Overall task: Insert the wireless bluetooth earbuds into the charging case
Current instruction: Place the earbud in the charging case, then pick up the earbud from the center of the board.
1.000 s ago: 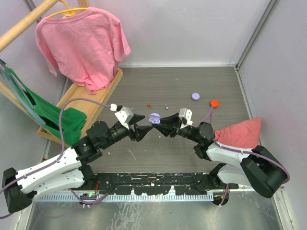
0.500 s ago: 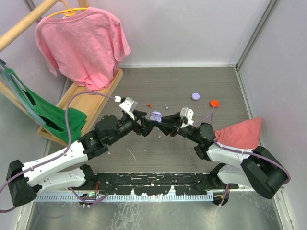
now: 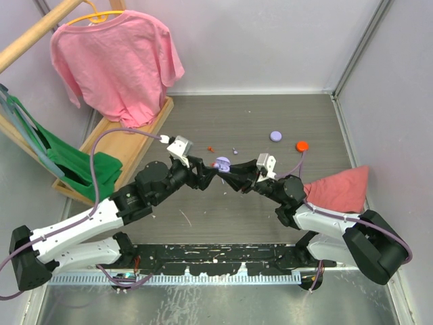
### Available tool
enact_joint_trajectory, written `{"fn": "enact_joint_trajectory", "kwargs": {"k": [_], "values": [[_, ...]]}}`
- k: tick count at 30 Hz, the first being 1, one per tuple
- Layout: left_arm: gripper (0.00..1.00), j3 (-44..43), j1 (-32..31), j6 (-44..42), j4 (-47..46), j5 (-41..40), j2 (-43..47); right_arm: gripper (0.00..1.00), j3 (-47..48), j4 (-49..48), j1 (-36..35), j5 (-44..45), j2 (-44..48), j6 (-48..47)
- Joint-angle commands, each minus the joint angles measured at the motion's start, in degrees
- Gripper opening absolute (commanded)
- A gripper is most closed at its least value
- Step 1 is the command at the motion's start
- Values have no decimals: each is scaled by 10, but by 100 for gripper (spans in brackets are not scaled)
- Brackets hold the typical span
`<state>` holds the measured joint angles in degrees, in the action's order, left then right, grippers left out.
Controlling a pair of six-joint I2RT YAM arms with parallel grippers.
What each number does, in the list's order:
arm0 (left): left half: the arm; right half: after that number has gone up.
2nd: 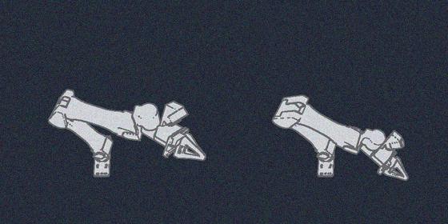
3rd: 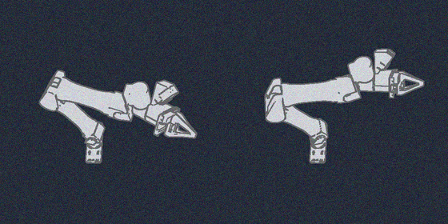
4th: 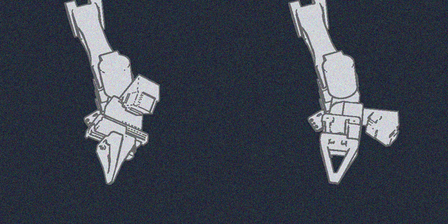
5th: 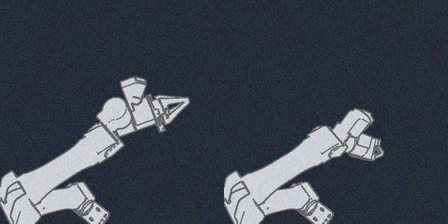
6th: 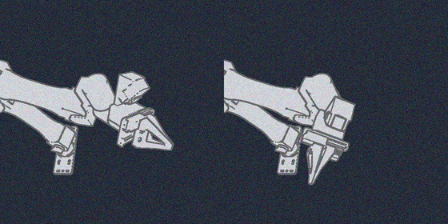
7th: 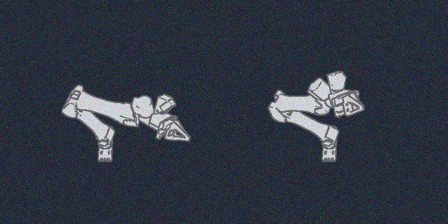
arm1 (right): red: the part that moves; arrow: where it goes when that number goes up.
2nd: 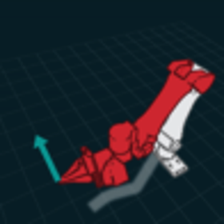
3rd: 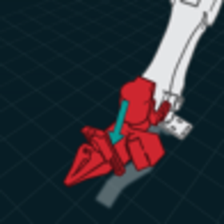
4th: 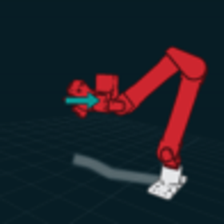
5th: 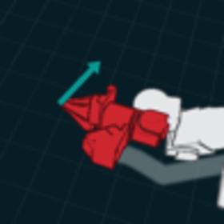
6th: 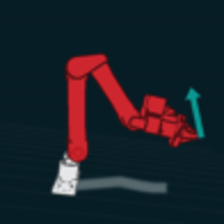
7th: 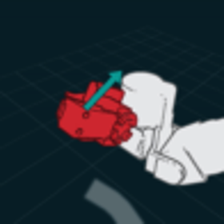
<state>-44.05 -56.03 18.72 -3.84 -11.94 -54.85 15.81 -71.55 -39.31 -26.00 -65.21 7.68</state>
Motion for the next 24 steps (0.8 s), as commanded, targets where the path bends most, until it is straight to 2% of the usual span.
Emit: {"fn": "enact_joint_trajectory", "kwargs": {"k": [1,6,12,24], "values": [[66,-16,-1,-6,2,-45,19,1,4,-39,-1,2,14,-5],[65,-19,0,-2,14,-64,20,1,4,-36,-2,-3,17,-4],[67,-22,0,-1,20,-45,26,1,0,-33,-1,-2,22,-3],[71,-18,11,32,155,-138,14,1,-29,5,-1,62,34,-20]]}}
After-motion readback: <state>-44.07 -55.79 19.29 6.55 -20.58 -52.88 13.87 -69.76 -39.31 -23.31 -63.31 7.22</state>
